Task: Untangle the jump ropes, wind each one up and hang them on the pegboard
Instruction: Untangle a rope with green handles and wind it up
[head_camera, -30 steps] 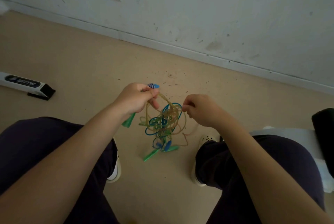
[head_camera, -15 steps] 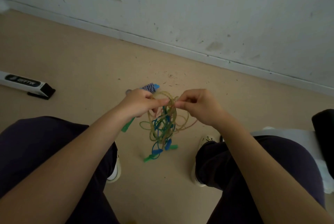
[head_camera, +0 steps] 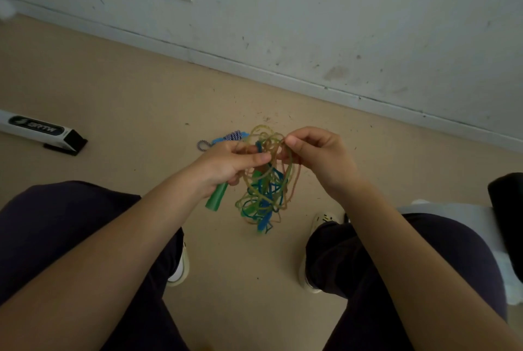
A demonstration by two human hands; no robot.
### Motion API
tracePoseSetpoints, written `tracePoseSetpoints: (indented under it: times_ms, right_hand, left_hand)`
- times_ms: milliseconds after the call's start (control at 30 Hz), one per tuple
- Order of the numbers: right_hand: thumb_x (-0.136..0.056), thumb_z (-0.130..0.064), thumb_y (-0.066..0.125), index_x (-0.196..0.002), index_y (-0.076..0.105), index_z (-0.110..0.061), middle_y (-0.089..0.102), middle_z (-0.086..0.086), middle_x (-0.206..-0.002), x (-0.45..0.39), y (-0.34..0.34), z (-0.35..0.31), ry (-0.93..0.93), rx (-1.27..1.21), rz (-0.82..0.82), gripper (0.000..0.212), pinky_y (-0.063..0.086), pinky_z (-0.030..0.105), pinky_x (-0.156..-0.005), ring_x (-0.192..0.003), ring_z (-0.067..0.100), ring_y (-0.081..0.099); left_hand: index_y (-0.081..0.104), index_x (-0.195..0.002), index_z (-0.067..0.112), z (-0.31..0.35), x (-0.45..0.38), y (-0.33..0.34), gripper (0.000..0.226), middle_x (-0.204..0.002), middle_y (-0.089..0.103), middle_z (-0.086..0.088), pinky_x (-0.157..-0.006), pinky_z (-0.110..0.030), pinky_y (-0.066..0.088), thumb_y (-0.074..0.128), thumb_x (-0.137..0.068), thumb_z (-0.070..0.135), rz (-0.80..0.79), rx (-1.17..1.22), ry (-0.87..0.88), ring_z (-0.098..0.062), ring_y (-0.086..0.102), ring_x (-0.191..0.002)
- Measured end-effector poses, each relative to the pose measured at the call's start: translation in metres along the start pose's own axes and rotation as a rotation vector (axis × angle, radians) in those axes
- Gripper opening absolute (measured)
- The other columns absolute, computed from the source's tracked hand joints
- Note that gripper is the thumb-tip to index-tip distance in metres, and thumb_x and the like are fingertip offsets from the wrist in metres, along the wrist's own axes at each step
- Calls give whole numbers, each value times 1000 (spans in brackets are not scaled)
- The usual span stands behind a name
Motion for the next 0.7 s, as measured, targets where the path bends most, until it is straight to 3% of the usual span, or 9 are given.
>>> tracePoseSetpoints:
  times_ms: [100,233,367,467,600,700]
  right_hand:
    - [-93,-9,63,-82,69,-8,67,-1,-64,-2,-9,2,42,203,94,13,49,24,-58,-56,9,57]
    - [-92,-23,66,-88,67,-14,57,-4,-66,-7,-27,1,102,500,222,10,42,21,-58,-55,4,47]
    - [-81,-34,78,-86,66,-12,43,-10,-56,-5,-27,-6,96,562,121,25,32,19,-48,-49,5,37]
    - [-81,-34,79,-78,69,-13,39,-11,-45,-5,-32,-7,96,541,154,23,26,22,-48,-41,4,30]
    - [-88,-27,72,-80,71,-23,43,-9,-48,-4,-38,-11,58,499,253,9,32,22,-50,-42,3,35]
    - [-94,-16,62,-92,67,-12,61,4,-69,0,-24,-6,108,538,118,6,49,27,-57,-53,9,55]
  left_hand:
    - [62,-83,18,3,0,-2,19,-58,55,7,-41,-17,25,80,-78,19,20,60,30,-5,35,-43]
    - [64,-88,14,16,7,-5,5,-50,48,11,-44,-18,25,67,-90,17,-63,107,115,-3,28,-38]
    - [64,-86,11,21,5,-14,18,-52,57,9,-47,-21,30,59,-97,25,-21,118,133,-3,29,-37]
    - [66,-84,11,20,6,-18,24,-57,64,10,-49,-22,33,65,-91,34,63,60,96,-1,34,-36]
    - [63,-75,12,19,7,-19,24,-63,61,3,-45,-21,27,69,-90,30,138,73,110,-3,32,-35]
    - [62,-75,14,18,7,-16,22,-63,61,6,-42,-17,31,66,-94,25,150,24,138,-2,42,-39]
Point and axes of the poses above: each hand's wrist, its own x-axis away from the middle knuckle, its own y-axis out of the palm, z = x × y, the point moved 4 cm from there along -x, towards the middle knuckle
